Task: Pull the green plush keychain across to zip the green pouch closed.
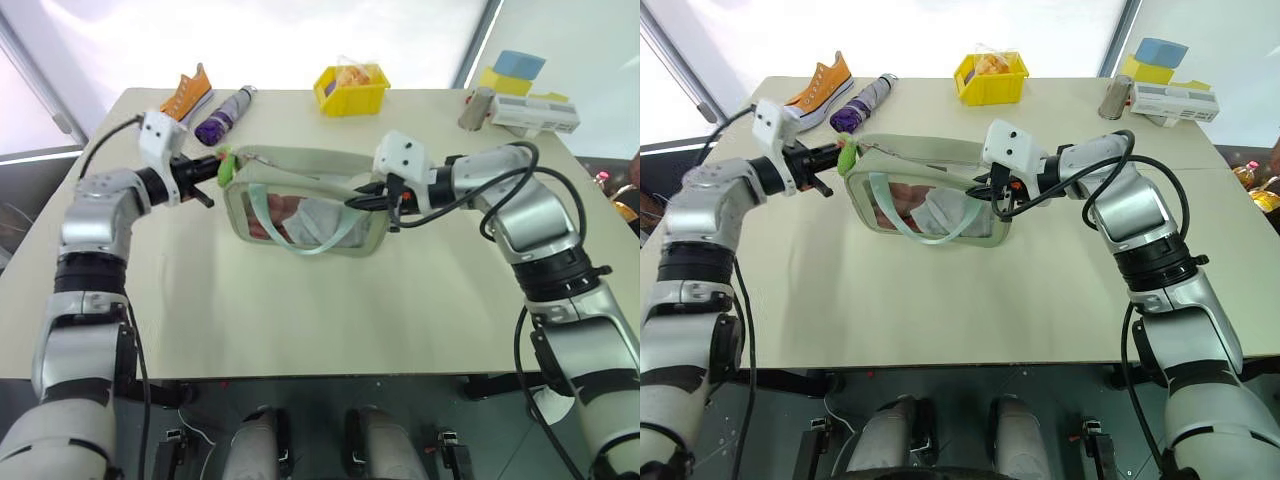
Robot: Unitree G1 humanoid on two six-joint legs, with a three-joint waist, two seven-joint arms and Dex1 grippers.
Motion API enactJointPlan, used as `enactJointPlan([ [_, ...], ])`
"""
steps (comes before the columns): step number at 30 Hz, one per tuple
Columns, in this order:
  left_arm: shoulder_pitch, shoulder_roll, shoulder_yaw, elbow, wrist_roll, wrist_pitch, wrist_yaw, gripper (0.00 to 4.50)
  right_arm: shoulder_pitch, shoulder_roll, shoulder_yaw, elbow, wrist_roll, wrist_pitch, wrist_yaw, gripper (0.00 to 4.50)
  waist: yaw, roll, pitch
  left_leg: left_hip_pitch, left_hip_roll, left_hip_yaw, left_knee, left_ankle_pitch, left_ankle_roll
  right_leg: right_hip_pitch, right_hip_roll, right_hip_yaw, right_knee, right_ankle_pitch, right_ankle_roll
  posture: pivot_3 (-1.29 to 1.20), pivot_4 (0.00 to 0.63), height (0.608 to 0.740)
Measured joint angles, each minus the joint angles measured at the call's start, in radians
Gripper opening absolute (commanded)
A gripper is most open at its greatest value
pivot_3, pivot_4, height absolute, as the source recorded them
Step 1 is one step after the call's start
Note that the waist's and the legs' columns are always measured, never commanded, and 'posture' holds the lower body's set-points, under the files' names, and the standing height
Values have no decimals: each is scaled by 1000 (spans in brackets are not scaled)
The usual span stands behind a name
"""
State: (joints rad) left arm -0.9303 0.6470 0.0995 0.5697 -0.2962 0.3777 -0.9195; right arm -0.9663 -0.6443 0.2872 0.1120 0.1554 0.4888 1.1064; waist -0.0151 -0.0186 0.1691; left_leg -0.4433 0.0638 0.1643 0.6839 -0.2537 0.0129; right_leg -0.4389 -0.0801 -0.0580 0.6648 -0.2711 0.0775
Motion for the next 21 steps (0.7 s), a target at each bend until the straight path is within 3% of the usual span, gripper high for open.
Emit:
enactJointPlan([
  [5,-66,25,3,-122,-69,109,-94,35,-1,13,-5,20,-19,-17,-18,0,1,0,0,0,0,-1,0,0,0,1,0,0,0,0,0,0,150,740],
  [10,-92,-45,-105,-145,0,49,-107,35,-4,42,-11,41,-33,-33,-29,0,-1,1,0,2,0,0,0,0,0,2,1,0,0,0,0,0,150,740],
  [13,-98,-93,-135,-79,52,-24,-71,1051,-4,54,-11,41,-35,-36,-35,0,-7,0,0,1,0,0,0,0,0,1,1,0,0,0,0,0,150,740],
  [19,-138,-59,-133,-44,72,-63,-84,4107,-4,58,-14,41,-44,-36,-40,0,-7,0,0,1,0,0,0,0,0,0,1,0,0,0,0,0,150,740],
  [20,-142,-46,-131,-44,75,-63,-84,4451,-4,58,-14,41,-44,-37,-40,0,-7,0,0,1,0,0,0,0,0,0,1,0,0,0,0,0,150,740],
  [21,-144,-22,-127,-50,77,-59,-90,4451,-4,59,-15,41,-45,-38,-40,0,-8,1,0,1,0,0,0,0,0,0,1,0,0,0,0,0,150,740],
])
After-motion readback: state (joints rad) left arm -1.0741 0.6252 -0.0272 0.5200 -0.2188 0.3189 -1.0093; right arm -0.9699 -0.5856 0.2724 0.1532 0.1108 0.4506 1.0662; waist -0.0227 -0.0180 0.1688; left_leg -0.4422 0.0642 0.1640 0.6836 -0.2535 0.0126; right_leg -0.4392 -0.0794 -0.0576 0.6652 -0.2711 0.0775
